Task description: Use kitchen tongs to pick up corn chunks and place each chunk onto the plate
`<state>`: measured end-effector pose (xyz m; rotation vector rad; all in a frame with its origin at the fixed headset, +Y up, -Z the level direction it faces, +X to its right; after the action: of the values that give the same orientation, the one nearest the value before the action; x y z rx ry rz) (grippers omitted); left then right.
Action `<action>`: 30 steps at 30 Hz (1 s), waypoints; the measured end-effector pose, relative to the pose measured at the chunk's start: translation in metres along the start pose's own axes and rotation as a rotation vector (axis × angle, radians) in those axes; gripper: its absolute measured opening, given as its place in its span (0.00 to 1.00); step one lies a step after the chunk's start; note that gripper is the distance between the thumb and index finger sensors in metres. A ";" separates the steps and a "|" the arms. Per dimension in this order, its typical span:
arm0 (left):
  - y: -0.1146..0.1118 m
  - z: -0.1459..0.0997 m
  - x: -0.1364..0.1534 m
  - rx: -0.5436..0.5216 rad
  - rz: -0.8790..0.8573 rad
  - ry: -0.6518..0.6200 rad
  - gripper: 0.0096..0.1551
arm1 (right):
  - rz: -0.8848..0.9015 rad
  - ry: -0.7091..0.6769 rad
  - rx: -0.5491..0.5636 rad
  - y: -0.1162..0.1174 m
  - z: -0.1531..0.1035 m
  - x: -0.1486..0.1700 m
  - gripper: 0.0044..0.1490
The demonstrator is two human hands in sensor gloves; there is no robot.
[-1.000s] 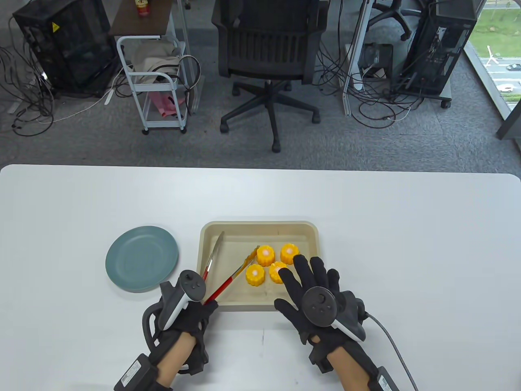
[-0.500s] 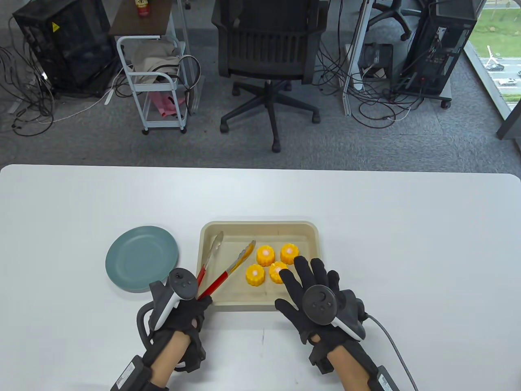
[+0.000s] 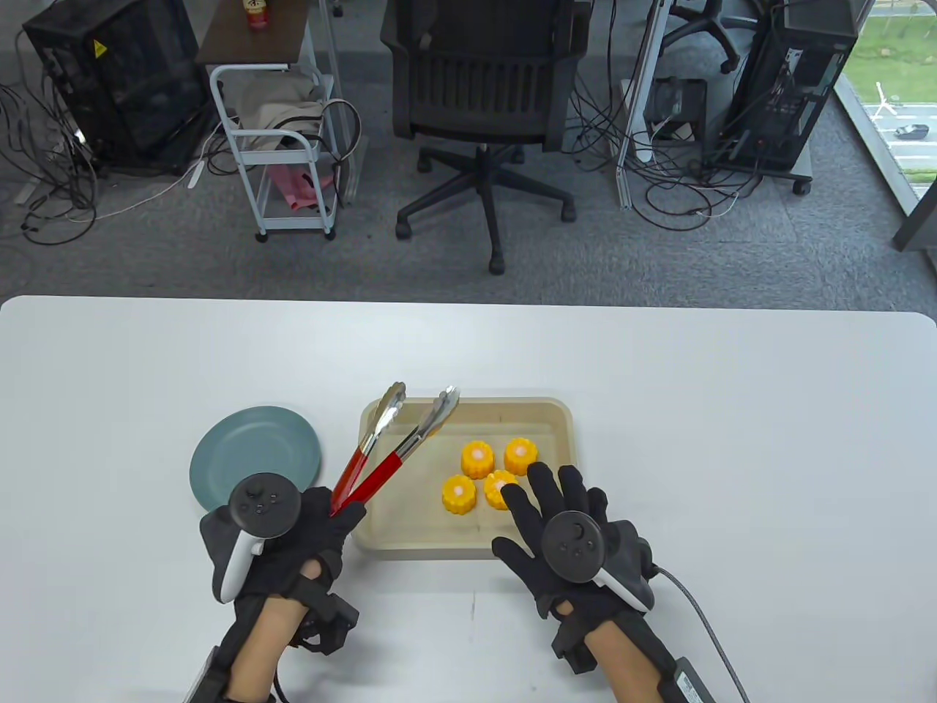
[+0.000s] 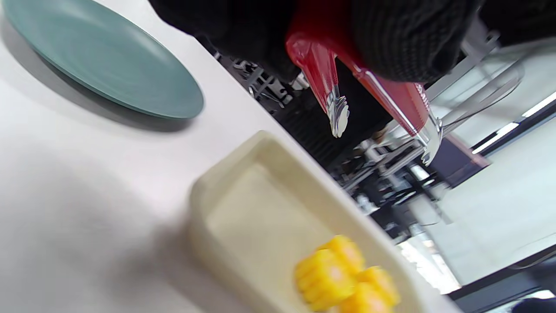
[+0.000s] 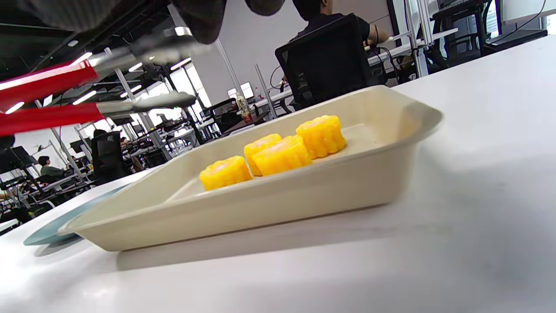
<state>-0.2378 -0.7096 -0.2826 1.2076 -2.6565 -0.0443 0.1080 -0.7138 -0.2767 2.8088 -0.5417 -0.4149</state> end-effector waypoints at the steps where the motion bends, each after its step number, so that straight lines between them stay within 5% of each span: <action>1: 0.001 -0.001 -0.002 0.023 -0.081 -0.024 0.40 | 0.016 -0.007 0.018 -0.002 0.000 -0.003 0.48; 5: -0.005 -0.004 -0.012 0.068 -0.346 -0.126 0.40 | 0.160 -0.075 0.075 -0.006 -0.003 -0.013 0.52; 9: -0.021 -0.009 -0.028 0.105 -0.540 -0.250 0.39 | 0.558 -0.153 0.112 -0.008 -0.003 -0.017 0.61; 14: -0.049 -0.018 -0.044 0.227 -0.591 -0.260 0.39 | 1.073 -0.204 -0.035 -0.001 0.005 -0.017 0.70; 20: -0.082 -0.023 -0.058 0.281 -0.482 -0.305 0.39 | 1.246 -0.220 -0.183 0.013 0.012 -0.017 0.74; 30: -0.116 -0.038 -0.072 0.339 -0.337 -0.388 0.39 | 1.375 -0.157 0.020 0.009 0.009 -0.006 0.66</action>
<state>-0.0977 -0.7297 -0.2733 1.9248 -2.8216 0.1365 0.0967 -0.7215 -0.2814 1.7537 -2.1793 -0.2797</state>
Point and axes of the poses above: the tracker on the back of each hand, its own x axis roughly to the little-finger side, its own z axis roughly from the wrist to the fingertips, y = z × x, the point moved 1 cm from there along z, roughly from the wrist to the fingertips, and after that the axes turned 12 degrees about -x, right-handed, at the moved point
